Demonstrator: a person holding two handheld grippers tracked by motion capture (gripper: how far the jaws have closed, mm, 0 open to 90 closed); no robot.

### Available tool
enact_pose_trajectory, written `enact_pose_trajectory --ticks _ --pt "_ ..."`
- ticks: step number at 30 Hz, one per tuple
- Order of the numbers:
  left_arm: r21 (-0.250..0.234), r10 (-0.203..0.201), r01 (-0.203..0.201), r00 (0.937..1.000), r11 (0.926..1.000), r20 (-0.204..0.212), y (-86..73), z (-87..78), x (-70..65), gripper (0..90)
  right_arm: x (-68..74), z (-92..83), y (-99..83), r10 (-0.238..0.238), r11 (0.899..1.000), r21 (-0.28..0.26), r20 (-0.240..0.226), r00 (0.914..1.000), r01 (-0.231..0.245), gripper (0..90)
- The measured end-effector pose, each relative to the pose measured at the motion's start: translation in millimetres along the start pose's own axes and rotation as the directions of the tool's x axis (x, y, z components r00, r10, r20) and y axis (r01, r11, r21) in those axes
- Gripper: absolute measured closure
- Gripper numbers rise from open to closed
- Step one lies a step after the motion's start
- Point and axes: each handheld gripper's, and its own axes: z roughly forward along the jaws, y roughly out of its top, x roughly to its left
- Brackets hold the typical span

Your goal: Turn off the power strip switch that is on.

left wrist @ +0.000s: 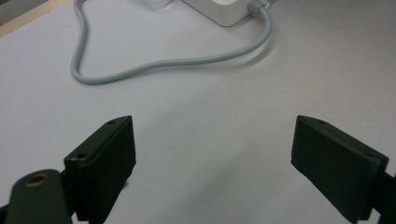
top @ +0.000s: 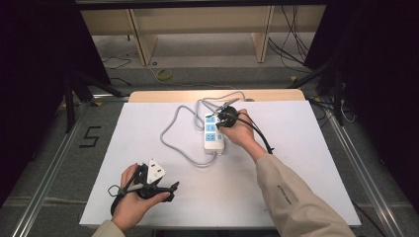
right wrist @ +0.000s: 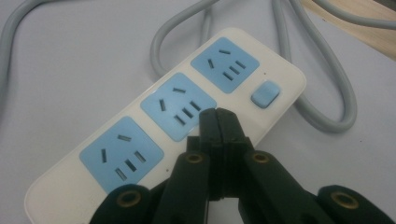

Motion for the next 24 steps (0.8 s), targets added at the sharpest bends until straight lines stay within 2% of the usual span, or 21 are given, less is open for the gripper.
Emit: enact_pose_trajectory --ticks 14,24 --pt "0.002 0.0 0.0 1.0 1.0 0.002 -0.1 0.3 -0.3 13.4 0.3 0.8 2.6 -0.009 1.0 0.028 0.004 0.9999 0.009 90.0" --pt "0.002 -0.002 0.002 1.0 1.0 0.004 0.1 1.2 -0.8 13.5 1.2 1.1 2.9 -0.015 0.999 0.029 0.01 0.9998 0.015 90.0"
